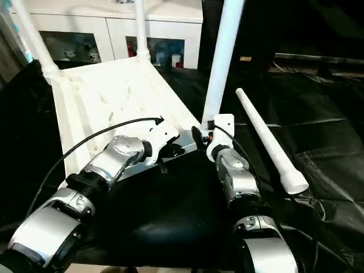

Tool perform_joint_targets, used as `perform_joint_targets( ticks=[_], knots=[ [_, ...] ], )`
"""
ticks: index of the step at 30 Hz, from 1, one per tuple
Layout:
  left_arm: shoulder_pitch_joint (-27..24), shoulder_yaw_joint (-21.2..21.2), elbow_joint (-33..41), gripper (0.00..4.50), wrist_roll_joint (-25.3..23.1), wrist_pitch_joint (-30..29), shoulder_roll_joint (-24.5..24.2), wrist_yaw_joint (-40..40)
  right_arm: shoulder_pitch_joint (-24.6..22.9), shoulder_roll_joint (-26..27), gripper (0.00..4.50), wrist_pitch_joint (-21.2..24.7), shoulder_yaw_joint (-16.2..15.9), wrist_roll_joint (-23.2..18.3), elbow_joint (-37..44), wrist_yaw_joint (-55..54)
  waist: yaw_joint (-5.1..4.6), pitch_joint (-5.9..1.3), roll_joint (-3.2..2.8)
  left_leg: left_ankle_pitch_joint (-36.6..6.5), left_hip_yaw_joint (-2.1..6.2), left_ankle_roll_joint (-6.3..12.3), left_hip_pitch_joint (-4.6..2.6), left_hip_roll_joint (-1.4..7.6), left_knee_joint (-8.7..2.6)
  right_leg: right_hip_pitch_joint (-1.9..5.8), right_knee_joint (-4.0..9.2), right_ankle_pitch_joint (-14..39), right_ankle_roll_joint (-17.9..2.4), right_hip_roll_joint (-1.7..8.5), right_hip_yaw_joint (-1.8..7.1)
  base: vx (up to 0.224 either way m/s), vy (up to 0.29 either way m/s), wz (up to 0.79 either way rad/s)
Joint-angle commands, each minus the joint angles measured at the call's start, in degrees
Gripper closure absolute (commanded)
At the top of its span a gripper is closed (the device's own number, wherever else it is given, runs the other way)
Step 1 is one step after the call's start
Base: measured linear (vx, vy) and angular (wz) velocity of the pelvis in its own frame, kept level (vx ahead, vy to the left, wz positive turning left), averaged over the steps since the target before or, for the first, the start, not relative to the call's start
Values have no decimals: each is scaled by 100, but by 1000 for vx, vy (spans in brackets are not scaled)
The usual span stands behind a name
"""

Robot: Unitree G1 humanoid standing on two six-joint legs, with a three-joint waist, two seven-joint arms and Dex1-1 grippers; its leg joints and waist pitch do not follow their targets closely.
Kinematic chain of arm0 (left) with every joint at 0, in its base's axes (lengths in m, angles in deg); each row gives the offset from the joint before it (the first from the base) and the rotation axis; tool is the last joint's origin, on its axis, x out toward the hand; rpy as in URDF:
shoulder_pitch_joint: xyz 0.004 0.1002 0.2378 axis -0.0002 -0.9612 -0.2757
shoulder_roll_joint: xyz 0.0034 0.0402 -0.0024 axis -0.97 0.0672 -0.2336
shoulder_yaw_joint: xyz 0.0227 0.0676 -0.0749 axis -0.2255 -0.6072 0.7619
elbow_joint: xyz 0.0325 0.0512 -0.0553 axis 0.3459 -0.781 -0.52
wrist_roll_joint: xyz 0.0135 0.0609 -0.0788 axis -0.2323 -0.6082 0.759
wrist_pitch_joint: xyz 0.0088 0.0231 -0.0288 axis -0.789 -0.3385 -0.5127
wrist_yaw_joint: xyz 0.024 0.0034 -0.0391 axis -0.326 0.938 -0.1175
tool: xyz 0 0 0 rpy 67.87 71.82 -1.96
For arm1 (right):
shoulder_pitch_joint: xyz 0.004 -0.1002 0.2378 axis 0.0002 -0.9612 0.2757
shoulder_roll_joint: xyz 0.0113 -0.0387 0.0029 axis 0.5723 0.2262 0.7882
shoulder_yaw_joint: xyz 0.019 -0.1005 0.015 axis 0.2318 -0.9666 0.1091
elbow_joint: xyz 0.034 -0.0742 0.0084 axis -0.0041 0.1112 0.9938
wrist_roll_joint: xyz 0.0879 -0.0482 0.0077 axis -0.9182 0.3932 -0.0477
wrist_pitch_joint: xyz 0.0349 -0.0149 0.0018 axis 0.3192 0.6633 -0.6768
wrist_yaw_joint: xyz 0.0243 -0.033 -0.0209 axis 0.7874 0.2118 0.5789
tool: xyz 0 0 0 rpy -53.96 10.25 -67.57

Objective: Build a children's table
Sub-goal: Rotate leg to tighten

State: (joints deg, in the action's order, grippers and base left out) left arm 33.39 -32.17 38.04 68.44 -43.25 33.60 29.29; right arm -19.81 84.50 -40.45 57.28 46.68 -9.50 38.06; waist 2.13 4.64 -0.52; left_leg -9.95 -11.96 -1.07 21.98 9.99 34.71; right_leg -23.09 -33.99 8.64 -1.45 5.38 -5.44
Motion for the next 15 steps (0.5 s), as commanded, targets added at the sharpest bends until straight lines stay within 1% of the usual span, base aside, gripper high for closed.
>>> perform_joint_targets(
  ticks=[1, 2, 3, 4, 5, 6, 7, 8, 9, 10, 11, 12, 13, 14, 15],
  knots=[
    [17, -94, 167, 450, 90, 436, 122, 359, -49, 90, 66, 3, -428, 23, 91, 598, 39, -514, -10, -1637, 225, 152, -110, 323, -424, 303, 456, 1694, -1247, 431, 292, 0, 0, 0],
    [-62, -115, 285, 450, 155, 551, -3, 653, -196, -131, 66, 92, -574, -18, 442, 1077, 46, -515, 3, -1595, 218, 196, -110, 317, -417, 308, 464, 1673, -1244, 429, 292, 0, 0, 0],
    [-83, -121, 316, 450, 172, 598, -32, 729, -231, -184, 66, 115, -608, -23, 525, 1178, 72, -513, 8, -1553, 217, 241, -111, 313, -414, 321, 470, 1637, -1229, 425, 290, 0, 0, 0],
    [-179, -136, 455, 450, 273, 716, -139, 1079, -371, -391, 66, 209, -713, -64, 837, 1611, 80, -521, 26, -1436, 214, 320, -96, 326, -411, 331, 438, 1479, -1251, 435, 307, 0, 0, 0],
    [-286, -167, 612, 450, 357, 785, -276, 1436, -546, -656, 66, 327, -844, -125, 1214, 2127, 106, -531, 26, -1312, 209, 412, -89, 335, -400, 342, 412, 1332, -1294, 439, 309, 0, 0, 0],
    [-341, -188, 687, 450, 395, 865, -351, 1627, -638, -799, 66, 375, -904, -160, 1405, 2389, 110, -535, 23, -1260, 205, 442, -93, 347, -401, 339, 395, 1247, -1322, 430, 311, 0, 0, 0],
    [-388, -207, 756, 450, 419, 886, -432, 1781, -736, -958, 66, 448, -962, -217, 1619, 2654, 148, -539, 13, -1184, 192, 498, -106, 355, -390, 326, 381, 1157, -1374, 424, 309, 0, 0, 0],
    [-424, -223, 802, 450, 436, 918, -504, 1913, -818, -1103, 66, 501, -1009, -254, 1791, 2888, 168, -534, 14, -1154, 187, 522, -96, 359, -393, 328, 372, 1132, -1382, 414, 308, 0, 0, 0],
    [-444, -231, 826, 450, 443, 924, -547, 1986, -865, -1189, 66, 532, -1035, -274, 1889, 3029, 204, -531, 4, -1154, 182, 538, -97, 372, -395, 320, 366, 1189, -1377, 417, 307, 0, 0, 0],
    [-491, -249, 890, 450, 478, 964, -618, 2136, -930, -1343, 66, 539, -1084, -269, 2029, 3196, 230, -528, 0, -1235, 179, 484, -123, 373, -395, 304, 384, 1361, -1354, 414, 299, 0, 0, 0],
    [-521, -255, 924, 450, 499, 1007, -660, 2244, -966, -1440, 66, 529, -1111, -255, 2104, 3307, 240, -522, -15, -1342, 183, 413, -128, 379, -404, 286, 406, 1575, -1299, 422, 303, 0, 0, 0],
    [-582, -273, 1010, 450, 551, 1043, -738, 2444, -1022, -1566, 66, 607, -1124, -329, 2252, 3489, 250, -519, -18, -1390, 185, 370, -136, 385, -408, 277, 418, 1656, -1271, 430, 309, 0, 0, 0],
    [-641, -276, 1107, 450, 601, 1042, -814, 2646, -1079, -1677, 66, 711, -1128, -401, 2422, 3641, 264, -517, -9, -1457, 190, 314, -148, 393, -419, 274, 423, 1759, -1247, 432, 312, 0, 0, 0],
    [-678, -272, 1170, 450, 630, 1031, -859, 2769, -1115, -1737, 66, 794, -1125, -454, 2535, 3730, 277, -513, -13, -1475, 192, 298, -147, 397, -423, 277, 425, 1786, -1225, 431, 316, 0, 0, 0],
    [-718, -279, 1240, 450, 647, 1024, -930, 2883, -1161, -1824, 66, 894, -1151, -510, 2668, 3863, 295, -507, -19, -1490, 191, 281, -149, 401, -435, 263, 426, 1835, -1191, 423, 319, 0, 0, 0]
  ],
)
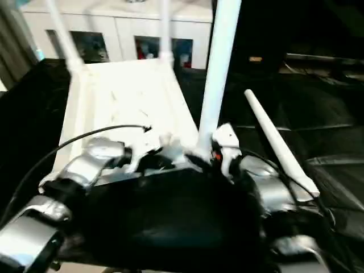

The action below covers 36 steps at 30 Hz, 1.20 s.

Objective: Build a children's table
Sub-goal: Rotate leg to tighten

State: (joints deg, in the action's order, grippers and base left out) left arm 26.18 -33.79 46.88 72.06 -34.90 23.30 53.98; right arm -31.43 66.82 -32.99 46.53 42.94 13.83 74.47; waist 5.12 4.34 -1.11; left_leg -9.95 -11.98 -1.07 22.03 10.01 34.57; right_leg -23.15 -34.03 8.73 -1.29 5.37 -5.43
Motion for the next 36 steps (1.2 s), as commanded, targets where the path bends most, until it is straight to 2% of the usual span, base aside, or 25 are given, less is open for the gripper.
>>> perform_joint_targets(
  ticks=[1, 2, 4, 5, 10, 19, 21, 22, 24, 25, 27, 28, 29, 30, 31, 33, 34, 35, 36],
  knots=[
    [-31, -114, 416, 450, 289, 169, 34, 503, -48, -138, 66, 245, -109, -162, 461, 350, 22, -484, 34, -1535, 194, 250, -180, 404, -421, 258, 433, 1861, -1189, 424, 321, 0, 0, 0],
    [-58, -107, 460, 450, 283, 171, -41, 575, -113, -229, 66, 357, -157, -174, 600, 506, 34, -475, 30, -1586, 180, 214, -202, 407, -420, 217, 443, 1890, -1191, 424, 333, 0, 0, 0],
    [-70, -99, 478, 450, 278, 184, -85, 611, -156, -282, 66, 426, -184, -171, 687, 595, 48, -478, 33, -1578, 185, 183, -187, 400, -426, 234, 435, 1871, -1185, 423, 333, 0, 0, 0],
    [-75, -87, 485, 450, 279, 193, -99, 633, -178, -297, 66, 446, -186, -173, 727, 607, 48, -476, 63, -1569, 189, 162, -169, 396, -431, 240, 442, 1938, -1155, 437, 332, 0, 0, 0],
    [-99, -48, 520, 450, 277, 165, -139, 656, -245, -259, 119, 574, -223, -251, 797, 639, 54, -474, 53, -1595, 211, 87, -166, 390, -432, 238, 466, 2135, -1059, 459, 329, 0, 0, 0],
    [-94, -35, 502, 450, 254, 162, -118, 600, -405, -237, 179, 790, -246, -279, 995, 619, 78, -489, 56, -1403, 206, 141, -154, 391, -427, 252, 426, 1868, -1101, 451, 331, 0, 0, 0],
    [-25, -2, 354, 450, 133, 139, -54, 279, -437, -50, 182, 799, -156, -153, 811, 147, 79, -490, 62, -1372, 203, 136, -149, 390, -423, 251, 423, 1831, -1105, 456, 335, 0, 0, 0],
    [36, 29, 243, 450, 54, 61, 3, 25, -423, 68, 182, 774, -125, -13, 647, -201, 57, -479, 50, -1425, 211, 98, -148, 384, -432, 227, 434, 1915, -1095, 450, 331, 0, 0, 0],
    [141, 81, 67, 450, -36, -32, 119, -353, -379, 274, 183, 770, -58, 158, 387, -731, 15, -464, 83, -1613, 219, -11, -172, 353, -430, 219, 488, 2269, -1015, 465, 315, 0, 0, 0],
    [275, 125, -121, 450, -110, -156, 285, -750, -308, 604, 184, 853, 106, 211, 109, -1374, -6, -447, 77, -1704, 222, -41, -183, 344, -432, 211, 533, 2572, -912, 467, 311, 0, 0, 0],
    [415, 152, -308, 450, -197, -253, 476, -1190, -187, 938, 184, 885, 305, 268, -234, -2111, -89, -423, 68, -2035, 266, -170, -204, 336, -446, 185, 597, 3096, -748, 466, 269, 0, 0, 0],
    [485, 172, -400, 450, -216, -319, 584, -1388, -109, 1092, 184, 864, 403, 291, -440, -2481, -104, -426, 75, -2098, 279, -195, -207, 329, -449, 203, 618, 3218, -675, 465, 249, 0, 0, 0],
    [568, 198, -507, 450, -242, -400, 700, -1637, -19, 1243, 184, 828, 500, 301, -662, -2837, -144, -422, 56, -2241, 301, -231, -223, 328, -451, 191, 650, 3379, -584, 470, 226, 0, 0, 0],
    [598, 211, -545, 450, -247, -428, 737, -1724, 12, 1283, 184, 816, 522, 303, -732, -2933, -172, -426, 57, -2309, 306, -243, -231, 326, -456, 193, 668, 3410, -550, 465, 209, 0, 0, 0],
    [705, 256, -682, 450, -263, -528, 871, -2028, 126, 1428, 184, 770, 599, 309, -986, -3274, -232, -418, 25, -2454, 322, -241, -220, 327, -467, 203, 697, 3404, -526, 457, 179, 0, 0, 0],
    [940, 317, -946, 450, -291, -706, 1179, -2603, 428, 1763, 184, 631, 731, 294, -1565, -3916, -301, -415, 10, -2753, 359, -288, -257, 327, -464, 198, 735, 3417, -486, 445, 108, 0, 0, 0],
    [973, 328, -984, 450, -297, -716, 1226, -2666, 482, 1816, 184, 604, 750, 311, -1653, -4006, -336, -403, -4, -2992, 372, -308, -299, 327, -465, 182, 783, 3465, -446, 433, 59, 0, 0, 0],
    [1065, 339, -1073, 450, -315, -745, 1361, -2783, 679, 1970, 184, 465, 748, 364, -1925, -4154, -369, -408, -73, -3189, 391, -327, -344, 341, -469, 188, 795, 3313, -469, 441, 25, 0, 0, 0],
    [1089, 338, -1096, 450, -323, -746, 1397, -2797, 739, 2008, 184, 399, 720, 395, -1992, -4147, -436, -383, -47, -3399, 425, -322, -294, 359, -521, 254, 806, 3190, -417, 412, -40, 0, 0, 0]
  ],
)
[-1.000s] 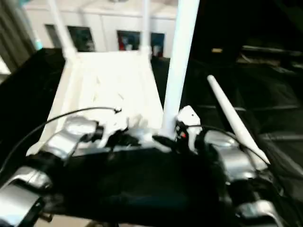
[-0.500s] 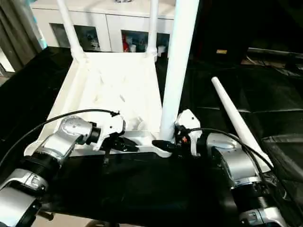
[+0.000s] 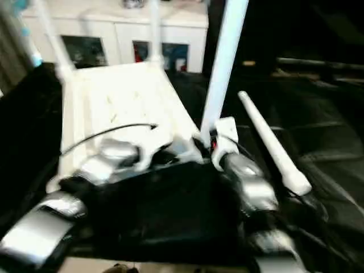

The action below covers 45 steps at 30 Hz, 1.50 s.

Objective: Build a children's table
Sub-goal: Rotate leg to tighten

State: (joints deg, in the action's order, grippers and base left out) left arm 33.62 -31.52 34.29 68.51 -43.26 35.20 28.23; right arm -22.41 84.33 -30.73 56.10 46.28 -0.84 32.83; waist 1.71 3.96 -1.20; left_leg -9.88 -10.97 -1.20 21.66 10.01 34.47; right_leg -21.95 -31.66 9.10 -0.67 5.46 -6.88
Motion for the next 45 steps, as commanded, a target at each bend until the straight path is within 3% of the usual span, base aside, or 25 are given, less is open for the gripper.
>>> perform_joint_targets(
  ticks=[1, 3, 4, 5, 6, 8, 10, 11, 12, 14, 17, 18, 19, 20, 21, 22, 23, 26, 28, 30, 33, 35, 41, 45],
  knots=[
    [376, 94, 124, 450, 11, 148, 242, -227, -86, 317, 129, 46, -246, 90, -592, 56, -104, -336, -70, -3556, 340, -326, -261, 368, -535, 152, 562, 3142, -445, 394, 82, 0, 0, 0],
    [407, 81, 61, 450, -13, 254, 281, -179, 68, 407, 115, -217, -216, 107, -708, 131, -145, -340, -72, -3845, 363, -362, -280, 377, -574, 187, 549, 3063, -416, 403, 62, 0, 0, 0],
    [399, 76, 67, 450, -12, 282, 277, -145, 88, 414, 109, -260, -210, 101, -712, 164, -154, -324, -68, -3954, 351, -371, -319, 355, -566, 149, 585, 3157, -426, 416, 58, 0, 0, 0],
    [352, 60, 102, 450, 0, 329, 223, -24, 122, 360, 79, -429, -268, 131, -685, 333, -171, -321, -14, -3940, 333, -354, -379, 319, -513, 97, 642, 3352, -428, 440, 49, 0, 0, 0],
    [346, 54, 98, 450, 1, 347, 208, -1, 135, 341, 79, -488, -291, 147, -692, 369, -172, -329, -16, -3865, 332, -329, -400, 298, -475, 89, 661, 3448, -418, 464, 42, 0, 0, 0],
    [318, 32, 95, 450, 24, 429, 151, 127, 143, 253, 60, -625, -336, 148, -672, 564, -189, -333, -8, -3521, 331, -209, -351, 282, -436, 115, 697, 3634, -369, 507, 46, 0, 0, 0],
    [272, 7, 123, 450, 32, 497, 70, 254, 99, 147, 60, -659, -353, 64, -551, 912, -184, -339, -17, -3454, 337, -170, -317, 294, -454, 140, 685, 3568, -374, 501, 52, 0, 0, 0],
    [184, -32, 198, 450, 61, 596, -73, 549, -30, -119, 60, -671, -484, 1, -253, 1590, -179, -357, -3, -3330, 346, -120, -256, 319, -492, 180, 628, 3327, -454, 505, 97, 0, 0, 0],
    [154, -43, 223, 450, 77, 676, -121, 680, -84, -220, 60, -674, -534, -12, -149, 1801, -159, -360, -1, -3279, 340, -96, -249, 325, -496, 182, 615, 3240, -486, 504, 119, 0, 0, 0],
    [79, -69, 290, 450, 115, 852, -237, 999, -214, -466, 60, -681, -649, -46, 102, 2307, -88, -401, 22, -2804, 294, 42, -181, 343, -510, 205, 517, 2654, -780, 527, 235, 0, 0, 0],
    [-163, -152, 613, 450, 274, 1037, -525, 1852, -523, -1048, 60, -570, -840, -196, 686, 3343, 26, -445, 44, -2052, 223, 281, -114, 363, -492, 243, 376, 1858, -1145, 515, 328, 0, 0, 0],
    [-209, -173, 680, 450, 296, 1023, -588, 2005, -584, -1170, 60, -534, -873, -231, 804, 3541, 61, -440, 58, -1919, 208, 340, -103, 368, -492, 263, 359, 1770, -1185, 503, 333, 0, 0, 0],
    [-244, -189, 729, 450, 310, 1007, -642, 2130, -633, -1267, 60, -503, -887, -252, 899, 3722, 128, -444, 27, -1823, 158, 384, -158, 378, -474, 181, 352, 1717, -1273, 492, 354, 0, 0, 0],
    [-250, -193, 738, 450, 313, 1012, -653, 2155, -642, -1287, 60, -490, -892, -258, 917, 3752, 175, -445, 47, -1750, 114, 361, -183, 374, -451, 151, 329, 1653, -1364, 461, 369, 0, 0, 0],
    [-368, -263, 902, 450, 390, 1118, -849, 2626, -789, -1634, 60, -287, -972, -354, 1231, 4254, 244, -460, 51, -1624, 87, 359, -192, 375, -431, 149, 289, 1566, -1402, 455, 398, 0, 0, 0],
    [-376, -267, 915, 450, 397, 1126, -863, 2662, -799, -1659, 60, -273, -977, -361, 1253, 4289, 285, -465, 57, -1546, 72, 389, -199, 377, -425, 151, 275, 1504, -1408, 447, 409, 0, 0, 0],
    [-444, -283, 1019, 450, 471, 1153, -962, 2949, -869, -1829, 60, -165, -1007, -412, 1411, 4544, 324, -472, 78, -1335, 57, 471, -145, 379, -407, 162, 191, 1249, -1457, 428, 446, 52, -36, 7],
    [-571, -278, 1256, 450, 618, 1107, -1121, 3420, -957, -2044, 60, 17, -1035, -506, 1658, 4883, 429, -549, 23, -728, 60, 654, -108, 405, -365, 170, 59, 531, -1588, 421, 450, 17, -12, 2],
    [-625, -276, 1363, 450, 621, 1081, -1206, 3557, -985, -2145, 60, 70, -1095, -508, 1759, 5040, 457, -535, 27, -704, 55, 710, -89, 400, -358, 156, 48, 442, -1629, 415, 441, 0, 0, 0],
    [-632, -276, 1347, 450, 578, 1116, -1248, 3541, -1003, -2198, 60, 74, -1152, -479, 1798, 5128, 465, -512, 24, -894, 60, 627, -94, 400, -376, 149, 89, 762, -1563, 418, 435, 0, 0, 0],
    [-641, -278, 1324, 450, 545, 1169, -1304, 3495, -1037, -2222, 92, 128, -1199, -474, 1875, 5165, 461, -463, 18, -1421, 68, 304, -149, 400, -414, 113, 213, 1667, -1334, 422, 446, 0, 0, 0],
    [-657, -255, 1351, 450, 555, 1158, -1307, 3493, -1040, -2186, 105, 185, -1184, -517, 1899, 5168, 449, -459, 21, -1514, 86, 215, -142, 405, -434, 121, 228, 1850, -1248, 424, 445, 0, 0, 0],
    [-678, -238, 1337, 450, 527, 1145, -1282, 3433, -1116, -2059, 162, 276, -1144, -652, 1944, 5166, 442, -471, 37, -1421, 94, 194, -115, 392, -434, 137, 217, 1768, -1187, 433, 450, 0, 0, 0],
    [-608, -213, 1187, 450, 436, 1137, -1234, 3116, -1140, -1813, 166, 302, -984, -652, 1786, 4692, 444, -482, 38, -1303, 92, 238, -101, 388, -424, 143, 201, 1628, -1220, 433, 448, 0, 0, 0]
  ],
)
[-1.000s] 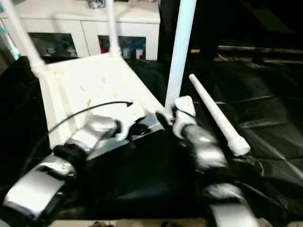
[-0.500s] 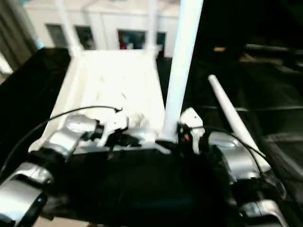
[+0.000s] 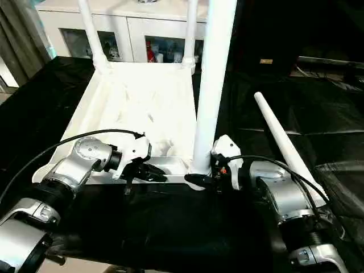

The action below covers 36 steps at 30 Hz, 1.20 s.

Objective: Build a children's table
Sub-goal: Rotate leg to tighten

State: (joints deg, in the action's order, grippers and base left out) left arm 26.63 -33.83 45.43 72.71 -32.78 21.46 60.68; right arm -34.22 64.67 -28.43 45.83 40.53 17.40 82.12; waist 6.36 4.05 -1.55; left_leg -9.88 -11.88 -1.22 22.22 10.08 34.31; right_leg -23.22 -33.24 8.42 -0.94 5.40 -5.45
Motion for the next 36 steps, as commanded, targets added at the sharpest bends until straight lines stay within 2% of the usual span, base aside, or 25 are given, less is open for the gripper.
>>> perform_joint_targets(
  ticks=[1, 2, 4, 5, 6, 7, 8, 9, 10, 11, 14, 15, 17, 19, 22, 23, 25, 27, 30, 31, 32, 33, 35, 36],
  knots=[
    [141, 44, -16, 450, -43, 60, 185, -353, 76, 262, 167, 20, 106, 40, -201, -578, -33, -489, 70, -1286, 188, 220, -160, 381, -413, 259, 359, 1693, -1194, 436, 301, 0, 0, 0],
    [231, 110, -164, 450, -111, -15, 281, -737, 145, 442, 168, -54, 215, 217, -483, -1154, -60, -486, 69, -1341, 192, 175, -158, 368, -411, 255, 370, 1773, -1188, 444, 298, 0, 0, 0],
    [291, 167, -247, 450, -118, -81, 359, -965, 196, 558, 168, -81, 297, 288, -656, -1513, -115, -470, 74, -1525, 203, 60, -179, 348, -420, 247, 419, 2084, -1120, 445, 286, 0, 0, 0],
    [441, 277, -441, 450, -155, -242, 560, -1524, 343, 872, 169, -96, 557, 349, -1084, -2399, -159, -464, 74, -1591, 210, 11, -180, 345, -423, 246, 429, 2195, -1088, 444, 288, 0, 0, 0],
    [441, 277, -441, 450, -155, -242, 560, -1524, 343, 872, 170, -96, 557, 349, -1084, -2399, -186, -454, 68, -1647, 209, -17, -184, 337, -427, 231, 441, 2262, -1085, 440, 284, 0, 0, 0],
    [504, 307, -523, 450, -181, -303, 654, -1764, 416, 1012, 170, -78, 684, 339, -1277, -2778, -231, -454, 87, -1747, 243, -49, -158, 328, -438, 280, 461, 2446, -1010, 448, 256, 0, 0, 0],
    [504, 307, -523, 450, -181, -303, 654, -1764, 416, 1012, 170, -78, 684, 339, -1277, -2778, -264, -447, 87, -1774, 246, -37, -151, 321, -441, 280, 486, 2547, -936, 448, 254, 0, 0, 0],
    [549, 323, -582, 450, -202, -352, 726, -1932, 470, 1110, 170, -68, 771, 335, -1418, -3047, -270, -451, 82, -1811, 241, -22, -175, 318, -432, 261, 508, 2590, -906, 447, 255, 0, 0, 0],
    [636, 351, -700, 450, -230, -447, 903, -2285, 584, 1293, 170, -112, 850, 359, -1671, -3485, -301, -441, 90, -1853, 229, 9, -196, 304, -415, 234, 529, 2616, -913, 441, 262, 0, 0, 0],
    [707, 361, -803, 450, -258, -517, 1068, -2578, 687, 1471, 170, -158, 877, 416, -1871, -3851, -328, -448, 51, -1822, 235, 10, -175, 305, -415, 236, 520, 2557, -959, 447, 265, 0, 0, 0],
    [803, 324, -992, 450, -368, -505, 1440, -3039, 961, 1918, 170, -331, 776, 620, -2243, -4435, -384, -447, 66, -1874, 238, -9, -195, 294, -410, 228, 537, 2583, -967, 428, 245, 0, 0, 0],
    [802, 320, -1000, 450, -374, -486, 1452, -3041, 972, 1935, 170, -351, 765, 631, -2256, -4438, -388, -448, 49, -1885, 243, 0, -185, 287, -412, 241, 536, 2583, -966, 422, 237, 0, 0, 0],
    [787, 296, -1016, 450, -395, -406, 1483, -3013, 1011, 1997, 170, -450, 751, 615, -2278, -4344, -401, -447, 71, -1953, 222, 106, -196, 277, -404, 232, 562, 2580, -934, 417, 243, 0, 0, 0],
    [766, 274, -1005, 450, -380, -355, 1479, -2935, 1055, 2031, 115, -543, 798, 528, -2283, -4201, -407, -450, 65, -1925, 228, 153, -181, 281, -407, 248, 556, 2583, -934, 418, 242, 0, 0, 0],
    [724, 268, -941, 450, -342, -306, 1408, -2756, 1086, 1966, 84, -623, 794, 498, -2240, -4049, -407, -460, 56, -1884, 233, 173, -169, 300, -420, 258, 527, 2406, -988, 411, 246, 0, 0, 0],
    [700, 261, -913, 450, -325, -263, 1340, -2619, 1093, 1898, 84, -691, 776, 487, -2195, -3863, -411, -460, 79, -1894, 234, 188, -162, 301, -425, 264, 520, 2354, -1012, 411, 245, 0, 0, 0],
    [663, 239, -876, 450, -313, -141, 1247, -2425, 1076, 1796, 84, -709, 754, 443, -2097, -3594, -408, -470, 69, -1794, 234, 230, -141, 300, -421, 286, 492, 2203, -1060, 421, 255, 0, 0, 0],
    [636, 222, -859, 450, -293, -27, 1180, -2250, 1069, 1716, 84, -734, 738, 424, -2043, -3376, -399, -480, 66, -1706, 220, 275, -149, 303, -409, 282, 473, 2023, -1141, 422, 269, 0, 0, 0],
    [502, 137, -716, 450, -226, 255, 918, -1630, 879, 1305, 84, -659, 571, 288, -1615, -2406, -343, -496, 70, -1488, 201, 420, -128, 310, -390, 325, 433, 1726, -1229, 433, 278, 0, 0, 0],
    [373, 8, -601, 450, -219, 482, 636, -1063, 675, 867, 84, -619, 394, 230, -1233, -1648, -293, -498, 52, -1404, 208, 469, -130, 336, -399, 324, 409, 1576, -1236, 411, 265, 0, 0, 0],
    [325, -30, -563, 450, -198, 544, 533, -830, 596, 697, 84, -580, 334, 196, -1086, -1374, -252, -497, 59, -1323, 180, 524, -136, 350, -387, 315, 379, 1417, -1275, 391, 271, 0, 0, 0],
    [325, -30, -563, 450, -198, 544, 533, -830, 596, 697, 84, -580, 334, 196, -1086, -1374, -228, -512, 50, -1266, 175, 533, -139, 377, -389, 308, 336, 1265, -1368, 404, 284, 0, 0, 0],
    [289, -12, -504, 450, -120, 468, 452, -607, 503, 513, 84, -536, 268, 143, -905, -1063, -230, -514, 32, -1256, 179, 512, -130, 379, -394, 297, 322, 1225, -1413, 400, 276, 0, 0, 0],
    [253, 30, -422, 450, -6, 385, 371, -354, 398, 314, 84, -488, 211, 78, -707, -718, -219, -507, 58, -1291, 174, 484, -131, 361, -388, 315, 327, 1279, -1419, 399, 268, 0, 0, 0]
  ],
)
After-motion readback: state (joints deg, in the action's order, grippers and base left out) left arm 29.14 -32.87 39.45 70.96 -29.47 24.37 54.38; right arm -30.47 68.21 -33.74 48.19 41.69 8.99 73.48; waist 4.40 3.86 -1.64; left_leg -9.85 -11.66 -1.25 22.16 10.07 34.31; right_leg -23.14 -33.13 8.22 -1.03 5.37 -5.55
